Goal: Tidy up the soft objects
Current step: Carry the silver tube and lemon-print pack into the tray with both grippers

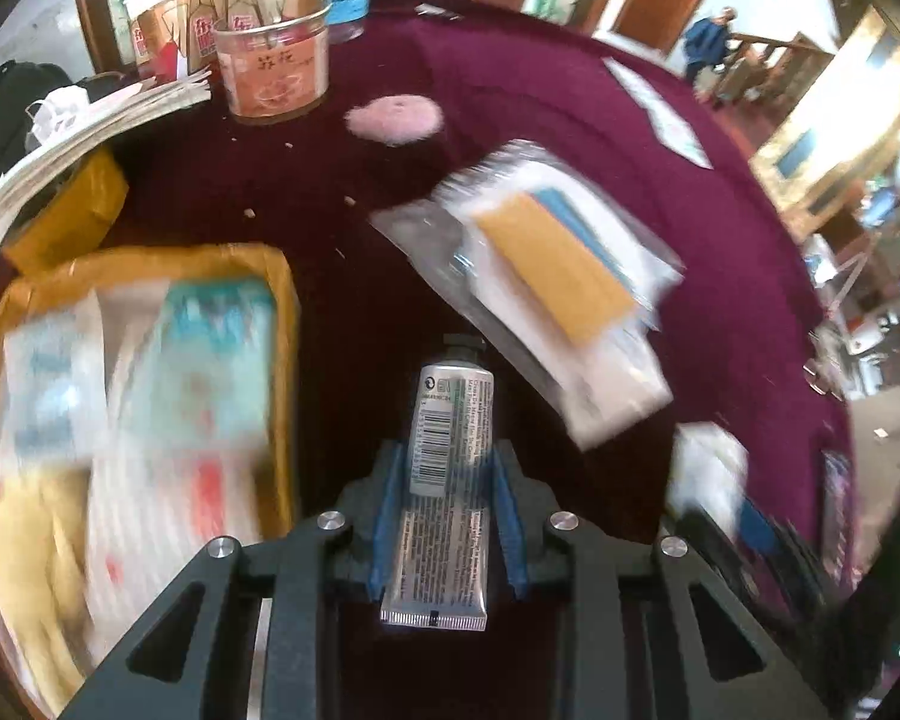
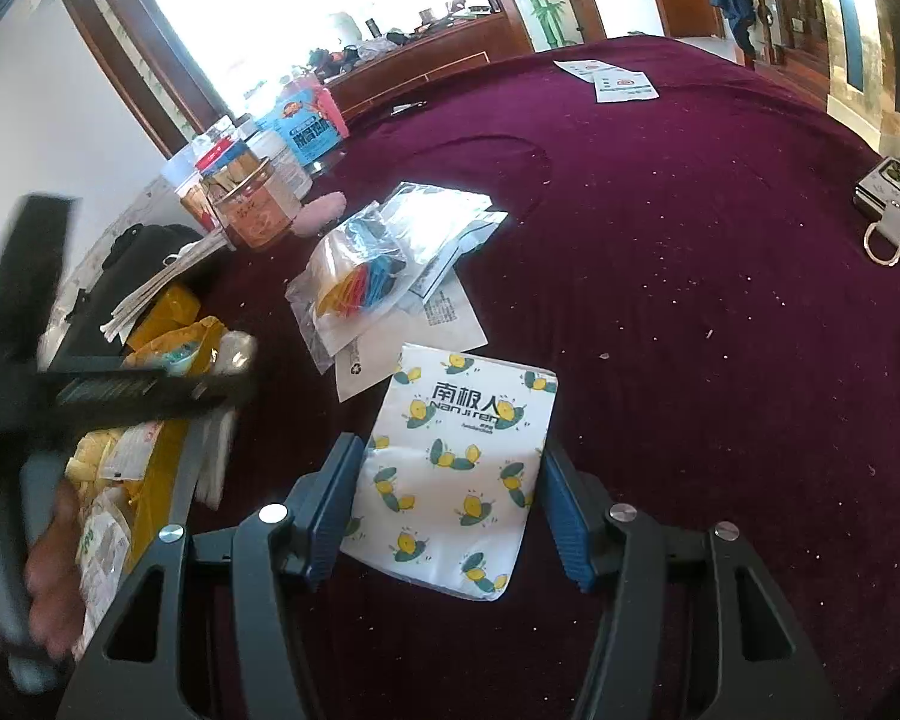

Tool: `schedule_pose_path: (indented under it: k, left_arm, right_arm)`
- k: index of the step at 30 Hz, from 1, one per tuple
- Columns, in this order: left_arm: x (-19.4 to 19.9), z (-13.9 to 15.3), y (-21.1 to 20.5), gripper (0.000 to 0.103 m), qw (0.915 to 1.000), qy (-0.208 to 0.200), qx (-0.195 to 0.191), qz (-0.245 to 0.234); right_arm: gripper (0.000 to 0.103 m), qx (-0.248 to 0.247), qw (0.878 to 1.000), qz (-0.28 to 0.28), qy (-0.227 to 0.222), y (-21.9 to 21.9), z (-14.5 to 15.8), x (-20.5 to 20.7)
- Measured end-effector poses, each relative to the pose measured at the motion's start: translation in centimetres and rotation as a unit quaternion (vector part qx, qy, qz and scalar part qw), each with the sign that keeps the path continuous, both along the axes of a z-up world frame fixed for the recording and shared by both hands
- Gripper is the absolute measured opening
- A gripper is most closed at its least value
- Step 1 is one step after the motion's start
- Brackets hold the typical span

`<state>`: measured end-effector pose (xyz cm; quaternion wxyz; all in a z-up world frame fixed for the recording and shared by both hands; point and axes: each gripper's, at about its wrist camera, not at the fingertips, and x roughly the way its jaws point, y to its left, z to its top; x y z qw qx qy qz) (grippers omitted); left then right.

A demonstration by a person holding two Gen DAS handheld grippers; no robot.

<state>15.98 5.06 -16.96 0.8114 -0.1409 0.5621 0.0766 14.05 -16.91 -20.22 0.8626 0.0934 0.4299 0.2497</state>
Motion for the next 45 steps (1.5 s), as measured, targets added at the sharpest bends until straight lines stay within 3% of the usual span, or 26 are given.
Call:
schedule_pose_path:
  k: [6,8,16,19,26,32,39,45]
  left_arm:
    - [-6.5,2.2,-2.9,0.03,0.9973,-0.06,-0.034,-0.023]
    - [-8.9,2.9,-3.3,0.03,0.9945,-0.084,-0.062,-0.015]
    - [-13.1,6.0,-3.8,0.03,0.984,-0.157,-0.084,0.004]
    - [-14.8,7.0,-3.1,0.03,0.9805,-0.171,-0.096,0.006]
    - [-19.3,8.5,0.1,0.03,0.9762,-0.188,-0.106,0.025]
    - [-21.5,8.9,3.8,0.03,0.9757,-0.184,-0.089,0.079]
    - [-21.8,8.2,7.4,0.03,0.9749,-0.178,-0.066,0.117]
    - [-19.9,5.9,9.4,0.03,0.9804,-0.149,-0.053,0.117]
  right_arm:
    - [0.057,0.011,1.0,0.015,-0.024,0.1,0.7,-0.8]
    - [0.057,0.007,0.999,0.021,-0.025,0.3,0.7,-0.8]
    - [0.057,0.026,0.996,0.042,-0.07,0.4,2.0,-2.5]
    - [0.057,0.027,0.997,0.039,-0.055,1.1,2.2,-3.4]
    - [0.057,0.041,0.989,0.126,-0.062,5.7,4.8,-7.1]
    - [0.057,0.042,0.98,0.183,-0.058,9.7,5.7,-8.8]
    - [0.057,0.027,0.971,0.227,-0.063,14.4,6.4,-9.6]
    - [0.057,0.004,0.969,0.239,-0.06,17.7,5.6,-8.9]
